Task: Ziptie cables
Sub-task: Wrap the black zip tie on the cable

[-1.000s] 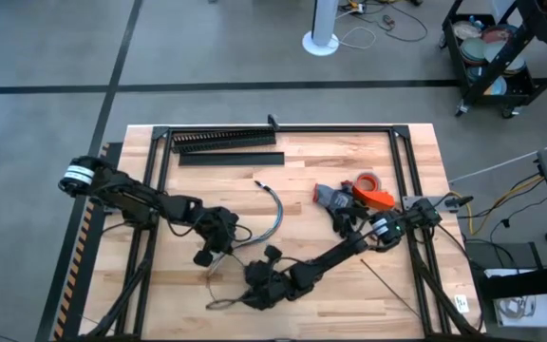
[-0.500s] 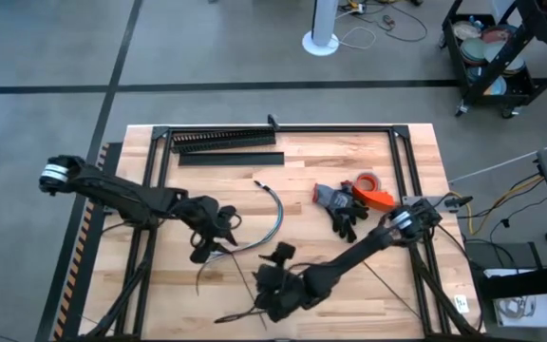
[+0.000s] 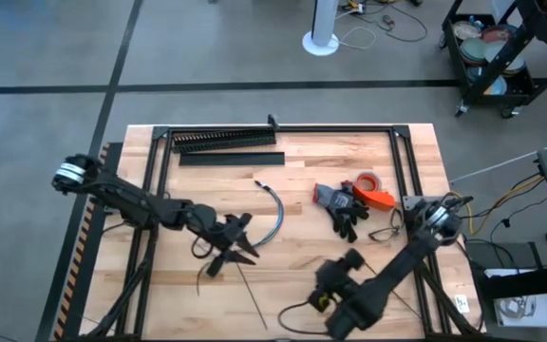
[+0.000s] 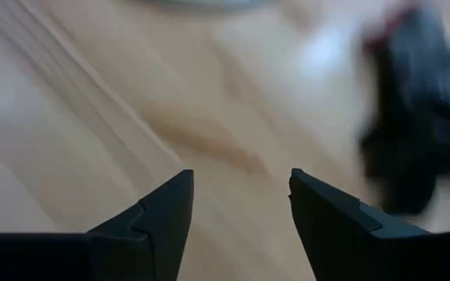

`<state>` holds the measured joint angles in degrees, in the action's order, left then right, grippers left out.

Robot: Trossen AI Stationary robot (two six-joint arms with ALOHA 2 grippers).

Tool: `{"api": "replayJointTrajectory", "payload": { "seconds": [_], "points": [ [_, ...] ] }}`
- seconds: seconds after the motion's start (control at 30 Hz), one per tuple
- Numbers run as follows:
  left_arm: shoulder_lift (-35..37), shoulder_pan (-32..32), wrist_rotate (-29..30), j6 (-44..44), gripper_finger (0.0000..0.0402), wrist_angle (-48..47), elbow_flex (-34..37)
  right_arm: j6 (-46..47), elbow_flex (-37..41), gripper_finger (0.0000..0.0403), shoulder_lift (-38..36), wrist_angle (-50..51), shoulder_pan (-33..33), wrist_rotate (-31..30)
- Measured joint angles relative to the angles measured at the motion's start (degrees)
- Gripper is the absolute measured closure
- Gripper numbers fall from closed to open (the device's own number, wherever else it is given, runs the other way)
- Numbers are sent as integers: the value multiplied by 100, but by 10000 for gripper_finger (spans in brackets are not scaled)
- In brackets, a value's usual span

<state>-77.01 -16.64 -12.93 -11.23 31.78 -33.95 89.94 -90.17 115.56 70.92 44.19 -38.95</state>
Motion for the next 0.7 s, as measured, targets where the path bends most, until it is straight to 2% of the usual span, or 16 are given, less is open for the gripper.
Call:
{"api": "replayJointTrajectory", "payload": {
  "seconds": [0.13,0.3,0.4,0.57,0.7],
  "points": [
    [-487,-201,4,-215,327,31,-460,831,428,213,-229,219,246,945],
    [-1056,-573,4,-126,337,-573,-1001,1527,1364,221,-879,119,637,1386],
    [-1392,-738,138,-114,341,-1099,-1174,1901,2224,229,-1463,-513,804,1681],
    [-1922,-821,633,-615,340,-1688,-996,1866,3709,245,-2228,-2044,785,2007],
    [-2173,-954,648,-1384,341,-1706,-610,1659,4279,249,-2482,-2267,635,2099]
  ]
}}
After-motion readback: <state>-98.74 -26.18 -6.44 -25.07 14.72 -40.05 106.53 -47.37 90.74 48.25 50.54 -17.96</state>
